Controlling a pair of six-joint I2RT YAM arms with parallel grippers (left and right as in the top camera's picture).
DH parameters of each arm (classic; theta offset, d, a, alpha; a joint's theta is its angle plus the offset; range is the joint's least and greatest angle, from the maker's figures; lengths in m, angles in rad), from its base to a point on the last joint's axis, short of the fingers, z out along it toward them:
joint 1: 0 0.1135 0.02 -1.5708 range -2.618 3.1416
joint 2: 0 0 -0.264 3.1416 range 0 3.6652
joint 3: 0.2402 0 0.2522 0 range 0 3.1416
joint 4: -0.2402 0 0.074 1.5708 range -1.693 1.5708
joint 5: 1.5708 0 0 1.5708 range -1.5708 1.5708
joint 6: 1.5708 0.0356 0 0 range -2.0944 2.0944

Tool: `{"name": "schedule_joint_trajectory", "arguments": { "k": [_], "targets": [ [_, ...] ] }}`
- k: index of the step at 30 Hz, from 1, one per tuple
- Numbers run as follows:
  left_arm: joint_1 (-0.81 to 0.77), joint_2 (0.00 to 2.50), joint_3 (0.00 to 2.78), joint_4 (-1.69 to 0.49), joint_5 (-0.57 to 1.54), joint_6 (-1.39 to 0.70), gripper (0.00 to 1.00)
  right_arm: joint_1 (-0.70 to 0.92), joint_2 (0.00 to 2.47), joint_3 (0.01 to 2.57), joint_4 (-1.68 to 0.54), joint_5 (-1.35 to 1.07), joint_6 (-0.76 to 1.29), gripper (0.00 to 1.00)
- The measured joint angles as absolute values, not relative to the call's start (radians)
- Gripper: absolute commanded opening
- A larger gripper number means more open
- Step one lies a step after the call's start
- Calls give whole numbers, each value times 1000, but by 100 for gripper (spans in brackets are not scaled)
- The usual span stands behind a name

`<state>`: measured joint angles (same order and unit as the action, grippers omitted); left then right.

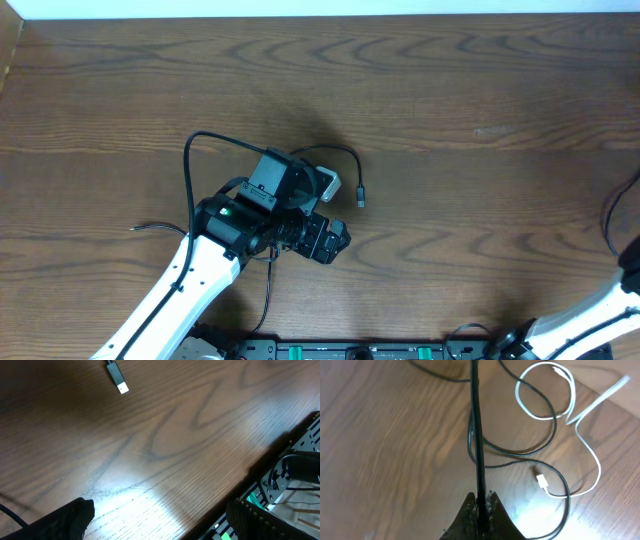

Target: Untangle cables

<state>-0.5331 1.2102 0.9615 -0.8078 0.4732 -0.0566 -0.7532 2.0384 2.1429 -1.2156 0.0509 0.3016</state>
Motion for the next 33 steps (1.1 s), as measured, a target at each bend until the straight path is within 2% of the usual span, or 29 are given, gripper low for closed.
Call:
{"name": "schedule_joint_trajectory", "arguments": {
  "k": [1,2,3,9,15,25,33],
  "targets": [
    [-533,1210,962,-807,473,-57,91,-776,2039,2143,-1212,35,312,79],
    [-533,1210,962,-808,473,-57,90,-798,2039,2143,-1211,13,313,93],
    [-533,1210,962,-807,473,-56,91,-817,2039,2143,-1210,-6,319,99],
    [-533,1210,962,-803,473,-56,90,-893,2039,2143,-1211,-128,349,99],
    [-533,1210,962,-803,473,-56,91,-867,2039,2143,-1246,-185,359,99],
    [-533,1210,962,-802,473,-56,90,-703,2039,2143,-1290,-202,317,99],
    [-533,1210,962,-777,459,-57,91,-521,2039,2143,-1355,-214,147,99]
  ]
}}
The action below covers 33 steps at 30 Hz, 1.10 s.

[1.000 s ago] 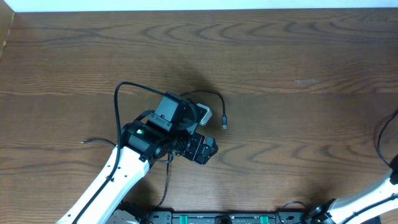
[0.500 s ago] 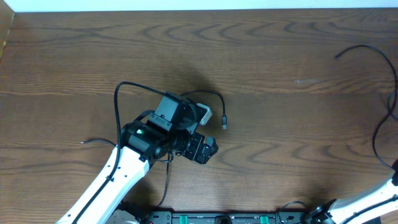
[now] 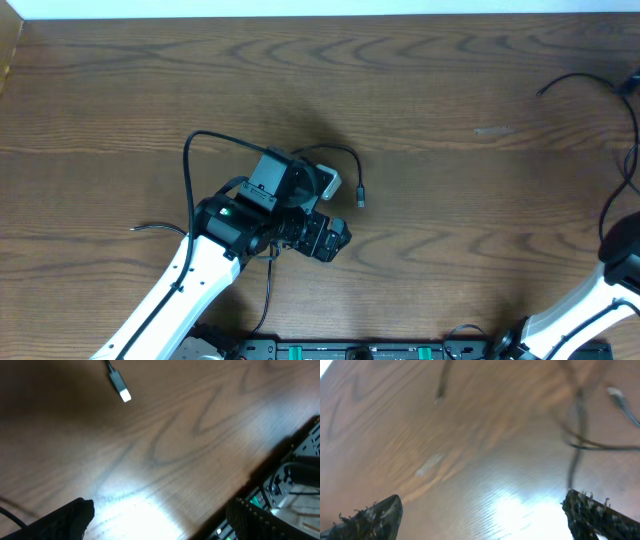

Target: Untangle cables

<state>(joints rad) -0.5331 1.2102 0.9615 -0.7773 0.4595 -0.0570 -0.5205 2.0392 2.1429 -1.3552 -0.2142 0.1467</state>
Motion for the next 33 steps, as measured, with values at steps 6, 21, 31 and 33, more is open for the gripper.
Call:
{"name": "schedule_joint_trajectory", "arguments": {
  "k": [6,21,31,33],
  "targets": [
    [-533,1210,962,-660,421,-125,90,-361,2039,2143,-1400,-316,-38,99],
    [-402,1093,1150,-885,166,-297,91,170,2039,2052,-1446,-249,-222,99],
    [-142,834,1151,-1016,-177,-457,91,371,2040,1831,-1315,-160,-298,99],
    [-89,777,1151,-1052,-218,-469,90,406,2040,1799,-1286,-161,-301,99]
  ]
}}
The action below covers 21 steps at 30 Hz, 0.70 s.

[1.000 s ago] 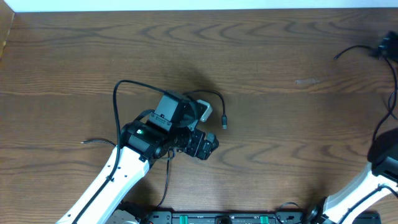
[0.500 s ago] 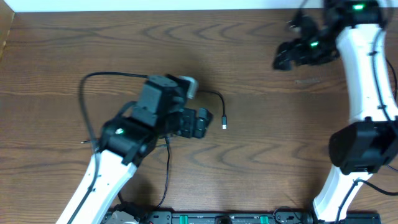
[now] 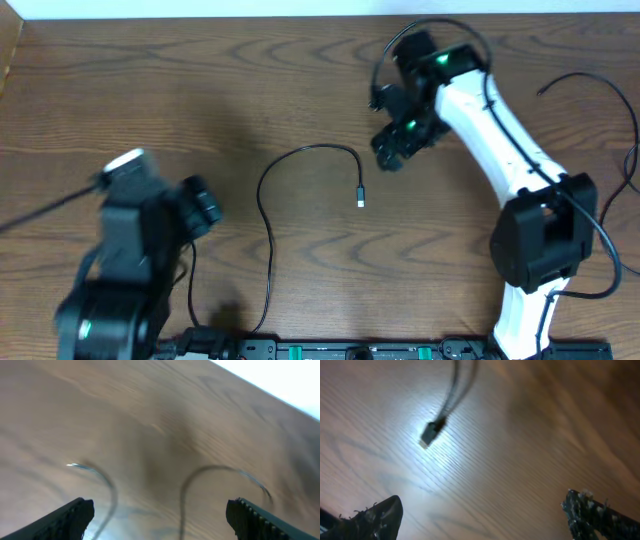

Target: Untangle cables

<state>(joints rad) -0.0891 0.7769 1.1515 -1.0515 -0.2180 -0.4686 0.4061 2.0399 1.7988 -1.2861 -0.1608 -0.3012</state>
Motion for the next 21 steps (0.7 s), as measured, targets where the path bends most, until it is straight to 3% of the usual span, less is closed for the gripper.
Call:
{"name": "schedule_joint_trajectory", "arguments": {
  "k": [9,21],
  "targets": [
    [32,723,1153,-1232,-377,-521,90,617,2043,1727,-1157,-221,-366,99],
    [44,723,1153,-1249,-448,-551,90,972,2045,1711,-1139,-287,-440,99]
  ]
}}
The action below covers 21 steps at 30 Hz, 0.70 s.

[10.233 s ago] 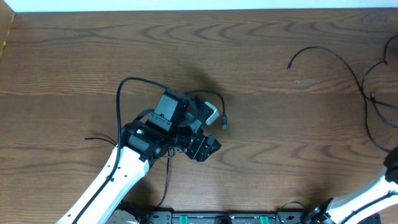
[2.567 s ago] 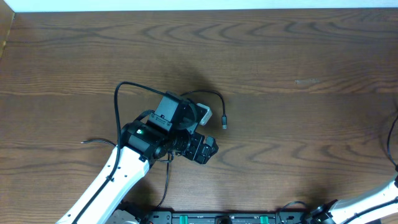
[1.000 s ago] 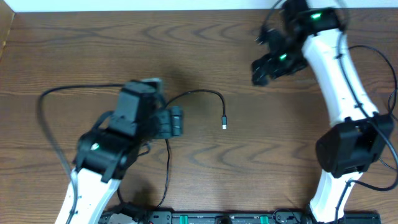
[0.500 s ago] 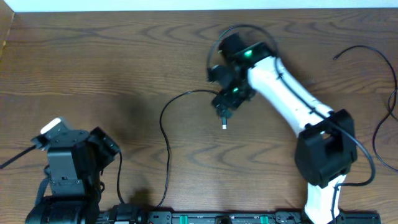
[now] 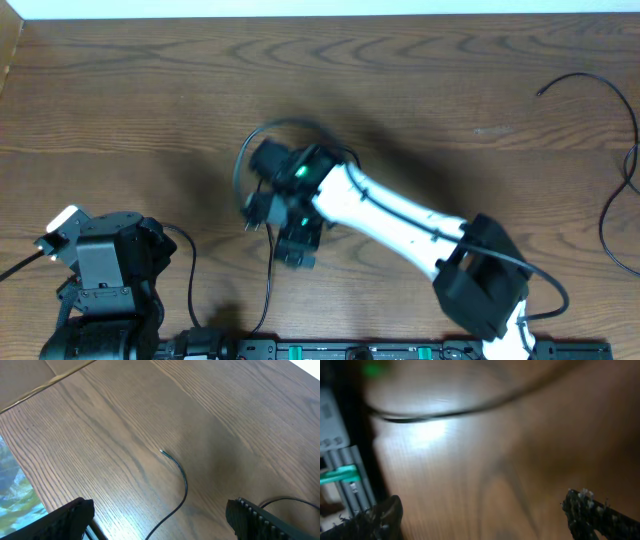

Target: Untangle cables

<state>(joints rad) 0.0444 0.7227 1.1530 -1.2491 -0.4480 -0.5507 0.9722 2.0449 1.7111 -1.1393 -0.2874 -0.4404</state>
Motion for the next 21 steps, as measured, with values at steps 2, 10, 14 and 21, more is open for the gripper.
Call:
{"name": "schedule_joint_trajectory", "arguments": {
  "k": [2,10,14,21],
  "targets": [
    [44,723,1153,-1250,-448,-550,91,1016,2045,1705,-1139,-290,-487,99],
    [44,723,1153,-1251,-449,-543,91,1105,2045,1570,-1132,-292,-798,99],
    [44,723,1153,-1251,-451,-542,91,1125,2046,1489,-1049,-290,-949,99],
    [45,723,1153,-1251,-451,-542,90,1130,2049,1467,-888,-289,-1026,99]
  ]
}}
